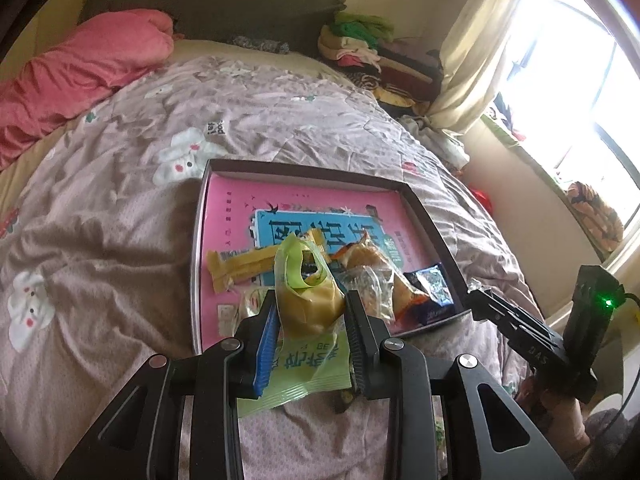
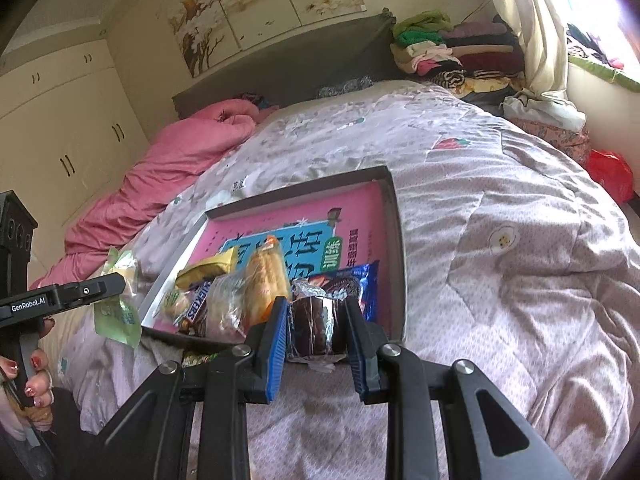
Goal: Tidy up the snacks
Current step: 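Carry the dark cake and green-yellow bag over the tray and lower them in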
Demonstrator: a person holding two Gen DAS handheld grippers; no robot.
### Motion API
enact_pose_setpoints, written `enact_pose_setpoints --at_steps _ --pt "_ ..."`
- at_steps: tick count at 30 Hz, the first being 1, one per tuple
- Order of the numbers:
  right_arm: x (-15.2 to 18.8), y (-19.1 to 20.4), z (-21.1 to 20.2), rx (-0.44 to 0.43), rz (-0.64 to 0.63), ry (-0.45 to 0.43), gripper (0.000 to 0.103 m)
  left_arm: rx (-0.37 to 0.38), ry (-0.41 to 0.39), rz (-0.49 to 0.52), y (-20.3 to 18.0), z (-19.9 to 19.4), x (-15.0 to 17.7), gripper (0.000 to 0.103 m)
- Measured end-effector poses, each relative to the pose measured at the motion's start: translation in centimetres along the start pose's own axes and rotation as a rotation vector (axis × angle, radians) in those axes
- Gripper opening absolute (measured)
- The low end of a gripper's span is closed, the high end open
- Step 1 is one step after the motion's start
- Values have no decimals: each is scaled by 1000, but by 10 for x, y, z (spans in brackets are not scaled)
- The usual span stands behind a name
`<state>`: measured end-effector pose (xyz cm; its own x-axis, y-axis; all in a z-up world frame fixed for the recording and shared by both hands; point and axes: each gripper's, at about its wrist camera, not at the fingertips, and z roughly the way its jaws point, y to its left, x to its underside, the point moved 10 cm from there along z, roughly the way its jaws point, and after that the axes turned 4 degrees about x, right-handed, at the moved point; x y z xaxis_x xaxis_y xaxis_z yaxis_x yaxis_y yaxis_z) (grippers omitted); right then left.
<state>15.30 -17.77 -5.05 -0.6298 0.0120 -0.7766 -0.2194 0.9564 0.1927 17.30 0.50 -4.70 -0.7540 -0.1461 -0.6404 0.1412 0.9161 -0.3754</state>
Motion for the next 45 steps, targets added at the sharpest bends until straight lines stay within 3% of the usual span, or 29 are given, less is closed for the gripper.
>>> enact_pose_setpoints --at_steps 26,45 --pt "-25 -9 12 -12 15 -47 28 -9 35 15 -7 47 -8 32" --pt "-20 -26 31 35 46 3 28 -8 54 21 -8 65 -5 33"
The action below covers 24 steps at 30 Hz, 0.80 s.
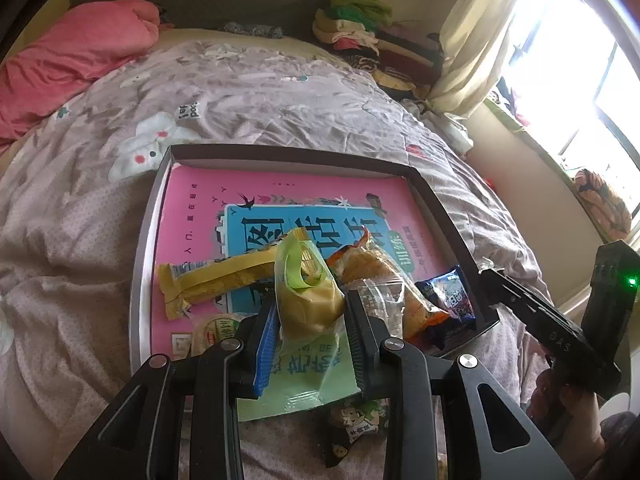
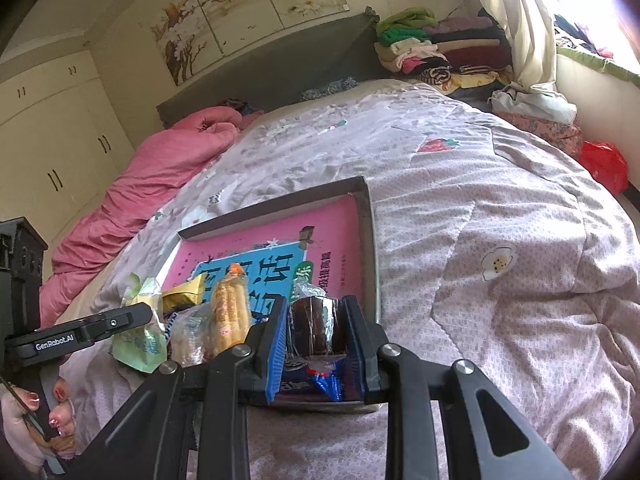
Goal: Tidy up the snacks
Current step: 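Carry the dark cake and green-yellow bag over the tray and lower them in, then open both grippers to release the snacks and withdraw from the tray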
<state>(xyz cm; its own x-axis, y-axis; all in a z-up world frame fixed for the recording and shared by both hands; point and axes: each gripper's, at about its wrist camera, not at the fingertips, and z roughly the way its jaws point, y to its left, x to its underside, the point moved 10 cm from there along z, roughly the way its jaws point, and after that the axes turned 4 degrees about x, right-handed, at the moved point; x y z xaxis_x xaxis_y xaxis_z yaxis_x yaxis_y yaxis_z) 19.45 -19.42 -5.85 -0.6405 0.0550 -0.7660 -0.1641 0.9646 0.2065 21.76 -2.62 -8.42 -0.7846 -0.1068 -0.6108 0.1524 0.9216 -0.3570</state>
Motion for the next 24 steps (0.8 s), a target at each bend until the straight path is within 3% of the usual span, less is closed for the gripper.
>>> enact_pose_setpoints --at_steps 24 --pt "13 -4 11 33 -11 47 28 -25 7 15 1 7 3 33"
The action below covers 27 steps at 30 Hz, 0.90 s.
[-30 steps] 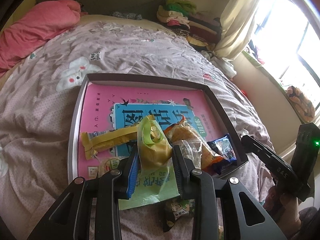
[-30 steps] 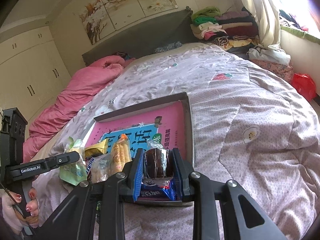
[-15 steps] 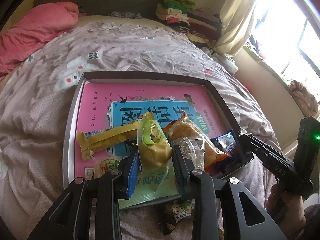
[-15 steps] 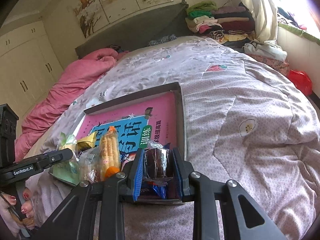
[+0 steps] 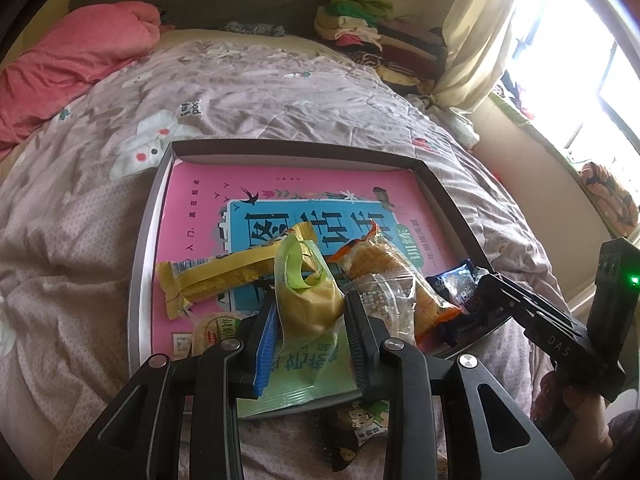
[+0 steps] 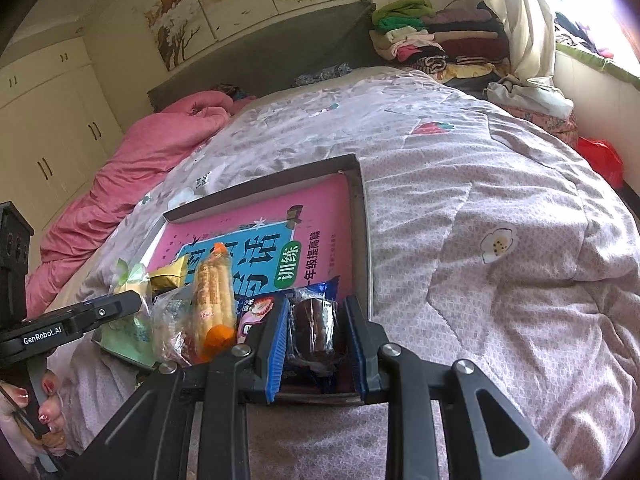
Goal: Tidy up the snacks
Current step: 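Open both grippers to release the snacks and withdraw from the tray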
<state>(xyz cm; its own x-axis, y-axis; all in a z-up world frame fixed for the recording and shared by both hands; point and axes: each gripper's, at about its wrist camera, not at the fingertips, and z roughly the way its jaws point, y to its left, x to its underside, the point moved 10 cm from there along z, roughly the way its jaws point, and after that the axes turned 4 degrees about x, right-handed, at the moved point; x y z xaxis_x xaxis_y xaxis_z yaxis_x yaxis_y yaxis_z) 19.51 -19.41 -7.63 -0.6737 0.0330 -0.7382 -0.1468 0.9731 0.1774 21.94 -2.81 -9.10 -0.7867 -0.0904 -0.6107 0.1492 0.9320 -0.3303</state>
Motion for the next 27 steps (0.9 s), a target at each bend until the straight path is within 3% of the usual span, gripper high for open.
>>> enact_pose_setpoints --at_steps 12,19,22,27 --pt "-1 -3 -7 -5 23 -6 29 -7 -9 -6 9 -3 -1 34" --pt "-5 0 -16 -30 27 -39 34 -11 -19 -11 10 -10 -3 45" --pt "-6 4 -20 -48 25 -48 38 -16 -24 -4 9 -15 -3 46" --pt "-5 10 -29 -58 12 -64 47 -7 -30 -5 7 -24 -1 58"
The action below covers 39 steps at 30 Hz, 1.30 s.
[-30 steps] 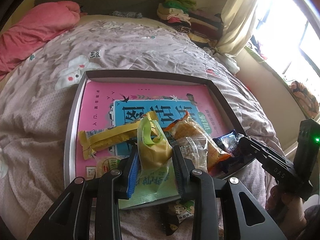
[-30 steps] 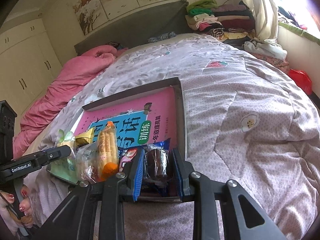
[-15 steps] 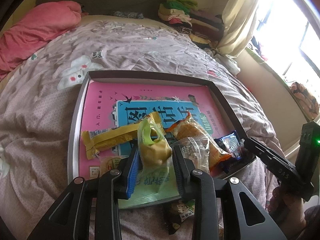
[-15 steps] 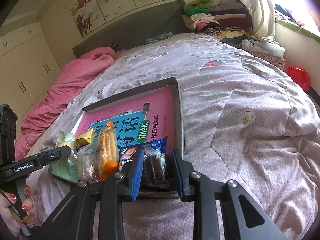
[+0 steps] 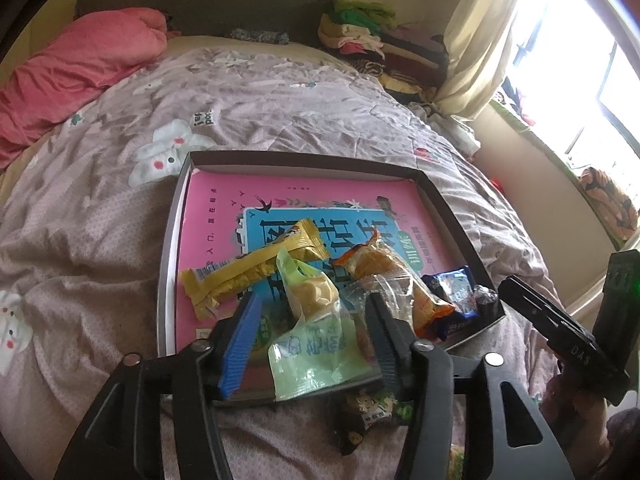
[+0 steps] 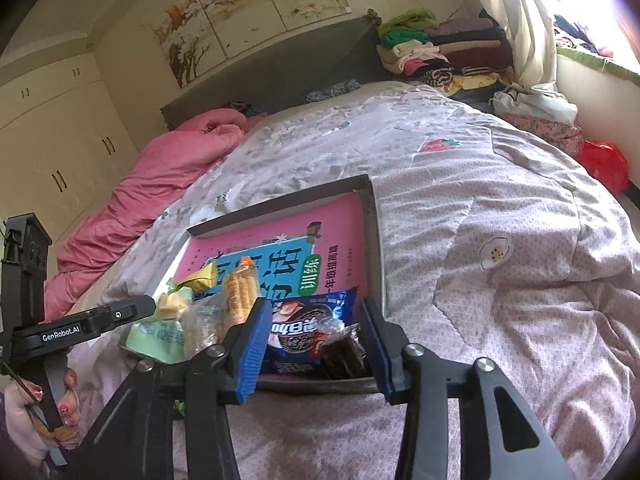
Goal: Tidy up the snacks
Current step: 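Open both grippers to release the snacks and withdraw from the tray, then grasp the green chip bag with the left gripper while the right gripper grasps the pastry bag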
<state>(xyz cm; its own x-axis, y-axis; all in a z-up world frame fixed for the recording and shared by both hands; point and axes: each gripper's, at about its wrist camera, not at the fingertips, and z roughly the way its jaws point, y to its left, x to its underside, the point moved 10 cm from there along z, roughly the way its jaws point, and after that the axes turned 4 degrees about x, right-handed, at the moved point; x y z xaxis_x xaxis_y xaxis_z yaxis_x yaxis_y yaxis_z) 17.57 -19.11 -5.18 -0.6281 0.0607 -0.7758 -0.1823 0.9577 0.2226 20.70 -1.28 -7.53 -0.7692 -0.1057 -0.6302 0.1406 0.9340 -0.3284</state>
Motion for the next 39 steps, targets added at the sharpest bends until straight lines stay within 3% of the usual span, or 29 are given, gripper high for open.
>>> enact_pose_setpoints --at_steps 8,18,25,39 --pt "7 18 -20 -50 -35 -10 59 1 9 21 -7 -12 6 63" --pt "28 59 -38 -80 -146 16 63 10 26 55 -17 -23 18 69" --pt "47 76 -44 -115 -165 75 65 9 50 71 -19 -27 28 74" --pt "94 92 -49 -166 -256 228 72 27 107 112 -26 -19 51 75"
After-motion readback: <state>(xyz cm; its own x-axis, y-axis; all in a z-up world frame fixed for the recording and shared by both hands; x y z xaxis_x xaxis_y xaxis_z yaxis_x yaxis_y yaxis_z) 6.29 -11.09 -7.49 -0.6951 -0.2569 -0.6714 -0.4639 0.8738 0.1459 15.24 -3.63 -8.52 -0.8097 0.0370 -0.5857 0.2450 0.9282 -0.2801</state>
